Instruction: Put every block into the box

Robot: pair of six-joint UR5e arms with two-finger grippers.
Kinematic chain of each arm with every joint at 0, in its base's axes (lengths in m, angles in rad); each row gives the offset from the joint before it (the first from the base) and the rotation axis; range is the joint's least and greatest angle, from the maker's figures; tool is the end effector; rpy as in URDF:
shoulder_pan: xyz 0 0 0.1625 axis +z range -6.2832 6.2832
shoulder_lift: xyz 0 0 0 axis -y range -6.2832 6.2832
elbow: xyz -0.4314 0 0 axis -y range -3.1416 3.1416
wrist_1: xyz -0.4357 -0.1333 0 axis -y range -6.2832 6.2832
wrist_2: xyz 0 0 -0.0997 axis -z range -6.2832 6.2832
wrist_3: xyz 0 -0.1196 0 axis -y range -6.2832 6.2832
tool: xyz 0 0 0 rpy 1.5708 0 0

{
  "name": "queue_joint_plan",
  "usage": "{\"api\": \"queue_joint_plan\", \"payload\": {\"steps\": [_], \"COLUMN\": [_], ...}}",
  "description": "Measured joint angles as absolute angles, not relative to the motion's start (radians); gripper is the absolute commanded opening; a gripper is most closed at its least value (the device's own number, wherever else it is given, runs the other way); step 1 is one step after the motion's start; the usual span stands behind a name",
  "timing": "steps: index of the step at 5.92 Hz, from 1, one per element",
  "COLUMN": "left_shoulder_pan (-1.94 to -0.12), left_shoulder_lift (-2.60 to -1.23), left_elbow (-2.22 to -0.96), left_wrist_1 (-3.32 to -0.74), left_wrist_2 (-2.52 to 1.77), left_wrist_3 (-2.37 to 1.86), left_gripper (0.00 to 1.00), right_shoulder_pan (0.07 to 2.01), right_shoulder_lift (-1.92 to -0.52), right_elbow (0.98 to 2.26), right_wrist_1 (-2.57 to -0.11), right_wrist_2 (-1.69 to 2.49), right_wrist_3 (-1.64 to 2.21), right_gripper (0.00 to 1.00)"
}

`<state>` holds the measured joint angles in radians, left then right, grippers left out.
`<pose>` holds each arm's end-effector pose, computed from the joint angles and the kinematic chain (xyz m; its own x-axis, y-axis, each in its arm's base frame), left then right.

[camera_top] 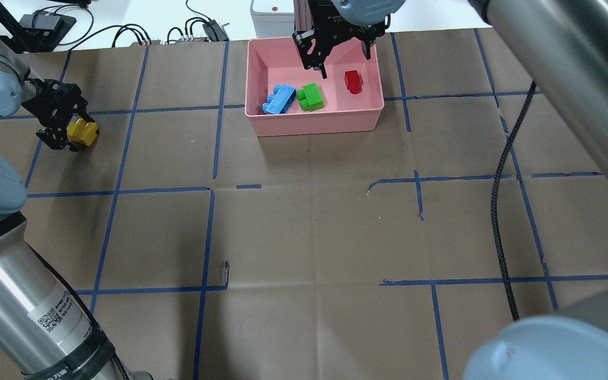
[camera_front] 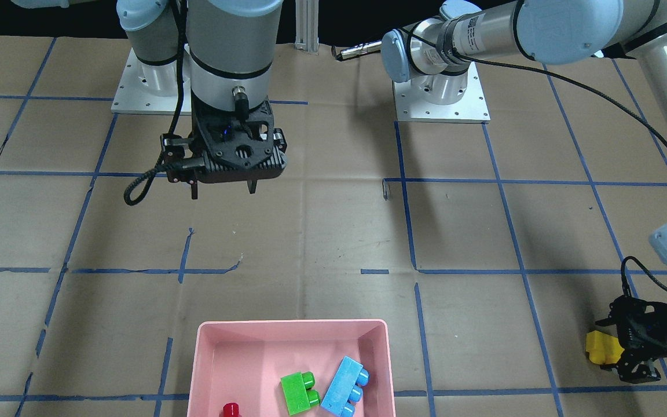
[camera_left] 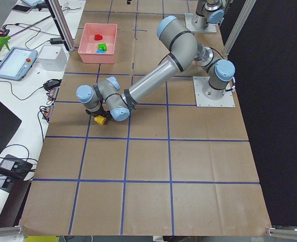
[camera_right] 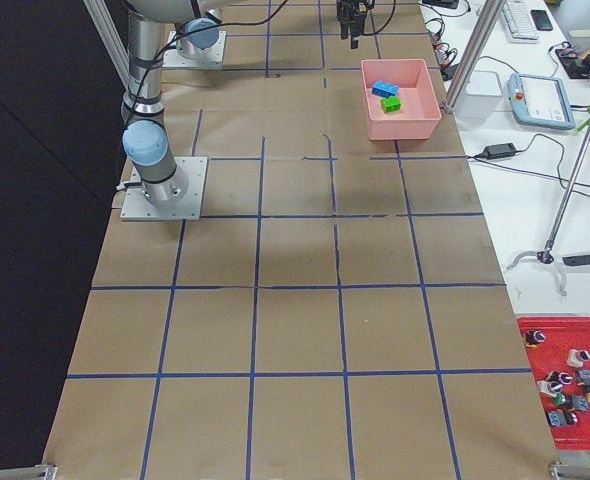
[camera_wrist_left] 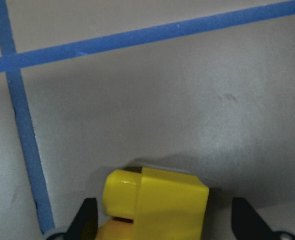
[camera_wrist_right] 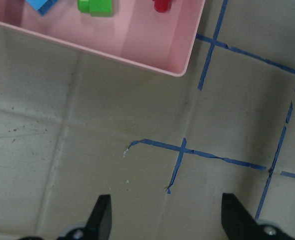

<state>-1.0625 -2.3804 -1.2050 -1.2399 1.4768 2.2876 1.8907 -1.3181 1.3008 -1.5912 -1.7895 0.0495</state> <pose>0.2590 -0.7618 0.1434 0.2034 0.9788 0.0237 0.9695 -0.1980 -0.1443 0.3055 -0.5809 0.4748 -0.9436 -0.2519 0.2147 -0.2679 0.9622 -0.0484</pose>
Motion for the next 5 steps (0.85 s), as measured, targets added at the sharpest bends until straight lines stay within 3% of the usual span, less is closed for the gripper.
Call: {"api": "queue_joint_plan", "payload": {"steps": [2,5], "left_shoulder_pan": [-1.063,-1.065], "left_shoulder_lift": [-2.378,-2.370], "left_elbow": [-1.206,-1.188], "left_wrist_1": [-1.240,-1.225], "left_wrist_2": [1.465,1.469], "left_wrist_3": [2.293,2.288], "left_gripper": [0.51,0.25], "right_shoulder_pan": [1.817,1.726], "right_shoulder_lift": [-1.429,-1.511], "right_elbow": [1.561,1.625], "right_wrist_1": [-1.776,-1.803], "right_wrist_2": [-1.781,-1.762], "right_wrist_3": [0.060,0.061], "right_gripper": [0.99,0.99]}}
